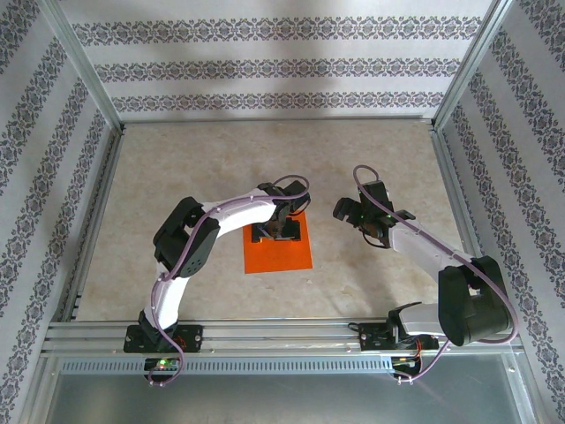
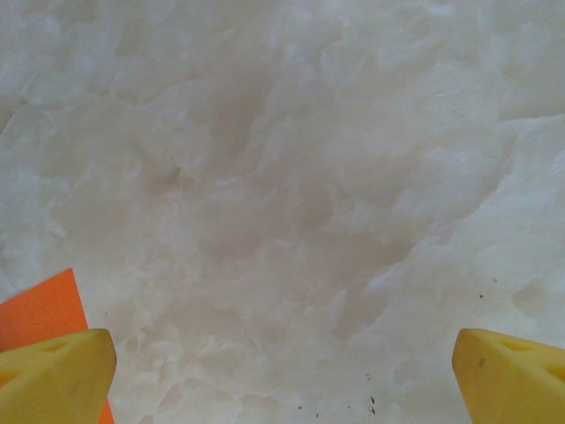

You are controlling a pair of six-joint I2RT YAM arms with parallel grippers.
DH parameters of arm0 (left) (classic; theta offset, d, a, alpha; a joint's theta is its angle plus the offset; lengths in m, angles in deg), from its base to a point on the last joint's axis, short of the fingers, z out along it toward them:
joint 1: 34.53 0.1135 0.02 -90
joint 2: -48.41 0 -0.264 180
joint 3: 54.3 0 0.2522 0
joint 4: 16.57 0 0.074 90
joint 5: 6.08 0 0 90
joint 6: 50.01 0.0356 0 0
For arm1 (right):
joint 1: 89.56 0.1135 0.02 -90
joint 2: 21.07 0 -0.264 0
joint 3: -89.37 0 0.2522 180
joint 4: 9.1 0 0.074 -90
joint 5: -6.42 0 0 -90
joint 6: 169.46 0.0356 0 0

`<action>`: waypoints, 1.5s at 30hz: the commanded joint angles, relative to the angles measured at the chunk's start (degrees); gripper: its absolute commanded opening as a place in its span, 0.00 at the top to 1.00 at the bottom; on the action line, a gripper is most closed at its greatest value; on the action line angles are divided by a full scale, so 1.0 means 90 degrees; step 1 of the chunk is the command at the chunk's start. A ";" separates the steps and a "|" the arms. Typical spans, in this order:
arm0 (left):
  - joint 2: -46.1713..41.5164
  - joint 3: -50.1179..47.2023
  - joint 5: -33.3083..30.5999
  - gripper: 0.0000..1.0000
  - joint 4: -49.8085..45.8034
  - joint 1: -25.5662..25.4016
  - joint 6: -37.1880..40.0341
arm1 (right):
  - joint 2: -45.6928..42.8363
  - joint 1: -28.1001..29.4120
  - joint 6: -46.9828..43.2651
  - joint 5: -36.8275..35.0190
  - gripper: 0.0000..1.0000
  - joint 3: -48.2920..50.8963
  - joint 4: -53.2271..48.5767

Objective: Fold a paper plane with a square sheet of paper (pick it up from the middle)
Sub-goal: First fold the square sheet of paper in half at the center of the table.

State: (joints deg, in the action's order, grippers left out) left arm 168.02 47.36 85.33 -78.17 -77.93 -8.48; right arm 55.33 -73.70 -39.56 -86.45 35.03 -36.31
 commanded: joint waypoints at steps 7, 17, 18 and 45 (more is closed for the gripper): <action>0.0293 -0.0222 0.0039 0.12 -0.0096 0.0110 -0.0066 | 0.0065 -0.0043 0.0059 0.0149 0.02 0.0007 0.0055; 0.0416 -0.0307 0.0127 0.18 -0.0078 0.0151 -0.0069 | 0.0124 -0.0025 0.0137 0.0200 0.02 0.0007 0.0058; 0.0424 -0.0307 0.0127 0.18 -0.0081 0.0148 -0.0072 | 0.0124 -0.0032 0.0137 0.0199 0.02 0.0007 0.0055; -0.1628 -0.1347 0.2838 0.74 0.2410 0.0981 0.0694 | 0.0075 -0.0043 0.0361 0.0300 0.02 -0.0052 0.0126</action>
State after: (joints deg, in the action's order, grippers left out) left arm 157.11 35.65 104.96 -61.97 -70.01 -3.82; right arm 56.14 -73.70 -37.38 -84.18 35.03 -36.11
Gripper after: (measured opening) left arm 0.264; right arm 0.980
